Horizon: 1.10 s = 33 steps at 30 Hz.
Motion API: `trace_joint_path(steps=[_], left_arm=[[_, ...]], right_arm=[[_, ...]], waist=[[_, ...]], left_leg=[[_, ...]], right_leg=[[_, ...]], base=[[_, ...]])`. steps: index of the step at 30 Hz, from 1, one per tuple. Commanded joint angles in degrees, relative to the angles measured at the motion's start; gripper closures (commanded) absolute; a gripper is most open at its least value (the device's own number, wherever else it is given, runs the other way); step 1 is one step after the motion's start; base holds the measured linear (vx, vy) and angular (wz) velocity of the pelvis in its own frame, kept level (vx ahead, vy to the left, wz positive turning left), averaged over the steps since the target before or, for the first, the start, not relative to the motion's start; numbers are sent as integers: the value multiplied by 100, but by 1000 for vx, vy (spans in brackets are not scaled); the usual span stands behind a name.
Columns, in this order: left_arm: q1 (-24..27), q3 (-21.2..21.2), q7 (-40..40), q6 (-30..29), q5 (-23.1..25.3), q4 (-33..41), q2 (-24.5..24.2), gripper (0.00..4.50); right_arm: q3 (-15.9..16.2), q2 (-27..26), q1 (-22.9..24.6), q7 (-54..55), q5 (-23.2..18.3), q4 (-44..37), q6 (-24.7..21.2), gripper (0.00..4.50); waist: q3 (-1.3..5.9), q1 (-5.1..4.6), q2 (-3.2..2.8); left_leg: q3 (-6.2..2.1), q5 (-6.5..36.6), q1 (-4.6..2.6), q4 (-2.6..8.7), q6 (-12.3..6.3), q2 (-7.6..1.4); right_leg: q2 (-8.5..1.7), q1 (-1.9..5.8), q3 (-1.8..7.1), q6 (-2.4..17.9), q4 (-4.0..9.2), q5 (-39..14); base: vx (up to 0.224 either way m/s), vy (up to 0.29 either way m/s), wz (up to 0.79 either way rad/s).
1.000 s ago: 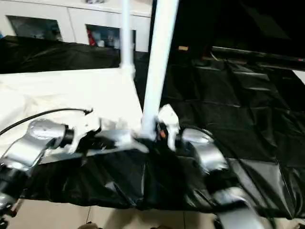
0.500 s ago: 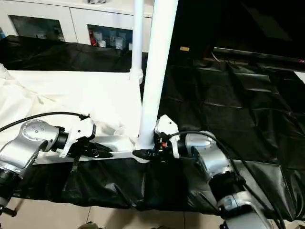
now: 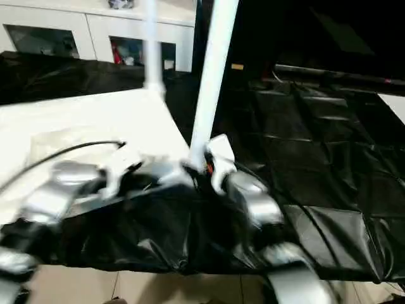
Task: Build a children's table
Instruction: Rotate leg to tighten
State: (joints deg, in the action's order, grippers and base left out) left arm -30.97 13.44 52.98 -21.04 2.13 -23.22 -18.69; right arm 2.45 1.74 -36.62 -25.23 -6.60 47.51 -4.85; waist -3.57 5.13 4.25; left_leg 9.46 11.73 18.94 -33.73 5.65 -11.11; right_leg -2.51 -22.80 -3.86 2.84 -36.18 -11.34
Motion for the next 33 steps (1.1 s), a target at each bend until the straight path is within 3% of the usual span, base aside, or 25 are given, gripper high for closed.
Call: trace_joint_path(steps=[1, 2, 5, 8, 13, 15, 16, 21, 22, 23, 27, 29, 33], left_arm=[[-104, 300, -135, 40, -137, 226, 502, 450], [-83, 320, -182, 37, -119, 229, 545, 450], [-50, 352, -225, 73, -85, 238, 562, 450], [38, 315, -147, 156, -66, 317, 426, 450], [149, 234, 273, 415, -176, 486, 111, 450], [190, 240, 449, 491, -215, 545, -19, 450], [231, 242, 639, 605, -251, 573, -163, 450], [290, 203, 1067, 783, -339, 582, -454, 450], [290, 203, 1074, 785, -340, 582, -459, 450], [291, 204, 1192, 798, -363, 588, -535, 450], [297, 199, 1635, 891, -473, 594, -775, 450], [346, 235, 1977, 907, -563, 641, -937, 450], [370, 246, 2268, 949, -660, 643, -1044, 450]], right_arm=[[348, -430, -10, 134, 188, 413, -51, 175], [365, -472, -48, 178, 255, 481, 50, 175], [395, -510, -89, 213, 331, 553, 162, 175], [426, -483, -123, 21, 385, 551, 311, 105], [565, -257, 21, -736, 324, 175, 442, 67], [613, -129, 105, -1067, 261, -20, 501, 53], [695, 27, 201, -1489, 188, -229, 543, 53], [958, 465, 429, -2548, 110, -686, 550, 53], [961, 472, 432, -2564, 111, -691, 551, 53], [1028, 592, 485, -2801, 104, -799, 517, 53], [1277, 1006, 678, -3708, 95, -1173, 429, 53], [1419, 1230, 783, -4203, 20, -1437, 302, 80], [1533, 1410, 875, -4673, -77, -1741, 119, 103]], waist=[[368, 10, -106], [365, 3, -67], [351, 11, -90], [359, 18, -111], [371, 14, -118], [370, 13, -117], [371, 4, -85], [355, 22, -90], [348, 24, -92], [343, 20, -54], [343, 52, -42], [354, 69, -19], [339, 88, -28]], left_leg=[[-49, 646, 45, 400, 30, -228], [-44, 615, 52, 402, -14, -216], [-45, 697, 54, 405, -38, -218], [-52, 742, 57, 409, -50, -226], [-61, 645, 98, 405, -145, -221], [-51, 604, 79, 399, -174, -222], [-47, 572, 77, 401, -207, -225], [-39, 580, 69, 399, -313, -237], [-37, 649, 61, 400, -296, -241], [-36, 659, 63, 404, -299, -239], [-38, 641, 59, 392, -337, -240], [-36, 505, 57, 385, -393, -242], [-30, 506, 56, 388, -406, -247]], right_leg=[[-596, 309, 370, 948, 448, -1015], [-580, 319, 365, 941, 449, -946], [-604, 313, 367, 899, 473, -1134], [-611, 315, 370, 854, 474, -1194], [-606, 357, 367, 949, 441, -826], [-595, 340, 369, 949, 442, -759], [-585, 339, 363, 1001, 431, -710], [-585, 326, 364, 1035, 441, -757], [-595, 318, 365, 1032, 450, -911], [-590, 322, 363, 1012, 464, -983], [-591, 322, 366, 925, 466, -1146], [-589, 323, 366, 946, 440, -956], [-584, 307, 359, 998, 447, -964]], base=[[0, 0, 0], [0, 0, 0], [0, 0, 0], [0, 0, 0], [0, 0, 0], [0, 0, 0], [0, 0, 0], [0, 0, 0], [0, 0, 0], [0, 0, 0], [0, 0, 0], [0, 0, 0], [0, 0, 0]])
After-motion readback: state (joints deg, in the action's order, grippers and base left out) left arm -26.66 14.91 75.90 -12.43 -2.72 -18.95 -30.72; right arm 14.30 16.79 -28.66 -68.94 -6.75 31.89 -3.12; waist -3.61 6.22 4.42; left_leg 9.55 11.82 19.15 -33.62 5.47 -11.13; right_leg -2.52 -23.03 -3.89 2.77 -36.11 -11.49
